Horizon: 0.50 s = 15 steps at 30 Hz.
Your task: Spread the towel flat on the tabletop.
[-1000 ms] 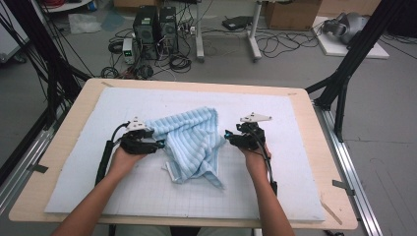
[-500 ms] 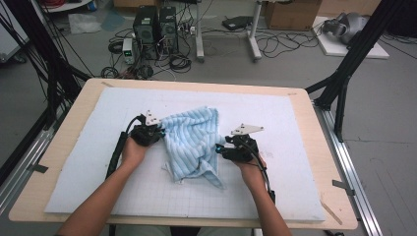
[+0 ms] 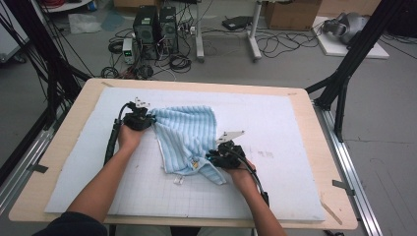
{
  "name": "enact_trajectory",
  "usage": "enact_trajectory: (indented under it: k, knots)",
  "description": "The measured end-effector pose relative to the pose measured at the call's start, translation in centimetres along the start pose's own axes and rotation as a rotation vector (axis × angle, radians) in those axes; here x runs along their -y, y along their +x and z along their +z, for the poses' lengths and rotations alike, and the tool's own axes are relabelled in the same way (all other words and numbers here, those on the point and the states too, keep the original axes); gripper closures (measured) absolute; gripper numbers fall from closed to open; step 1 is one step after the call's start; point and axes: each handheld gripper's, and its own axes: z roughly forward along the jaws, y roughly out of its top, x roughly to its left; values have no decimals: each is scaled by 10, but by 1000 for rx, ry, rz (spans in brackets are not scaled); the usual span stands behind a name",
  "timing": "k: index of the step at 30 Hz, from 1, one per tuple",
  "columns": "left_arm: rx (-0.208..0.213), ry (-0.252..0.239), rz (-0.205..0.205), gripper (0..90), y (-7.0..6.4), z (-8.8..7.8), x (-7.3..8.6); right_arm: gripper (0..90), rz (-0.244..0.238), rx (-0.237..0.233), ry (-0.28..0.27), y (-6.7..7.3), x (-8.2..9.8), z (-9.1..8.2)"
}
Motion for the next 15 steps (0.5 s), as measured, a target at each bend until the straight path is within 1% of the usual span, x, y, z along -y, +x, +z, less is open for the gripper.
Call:
enact_trajectory:
  k: [1, 5, 7, 8, 9, 10, 12, 13, 14, 15]
  knots:
    - [4, 0, -3, 845, 0, 0, 0, 862, -13, -15, 9, 0, 0, -1]
    - [14, -9, -16, 844, 3, 2, 1, 873, -47, -92, 38, 5, 4, -7]
    - [12, -11, -17, 845, 4, 2, 1, 874, -67, -152, 63, 9, 7, -11]
    - [13, -11, -16, 844, 4, 2, 1, 875, -80, -172, 73, 11, 8, -13]
    - [13, -14, -15, 844, 5, 2, 1, 876, -91, -203, 79, 14, 11, -15]
    - [12, -17, -18, 845, 5, 3, 0, 875, -107, -243, 86, 17, 14, -17]
    - [10, -21, -17, 845, 6, 5, -1, 866, -113, -266, 92, 18, 17, -21]
    - [9, -28, -22, 844, 6, 6, -2, 804, -111, -257, 83, 16, 17, -23]
    - [12, -39, -29, 835, 6, 7, -2, 711, -93, -236, 46, 12, 16, -25]
    - [12, -60, -54, 808, 6, 7, -2, 646, -59, -232, 5, 8, 14, -27]
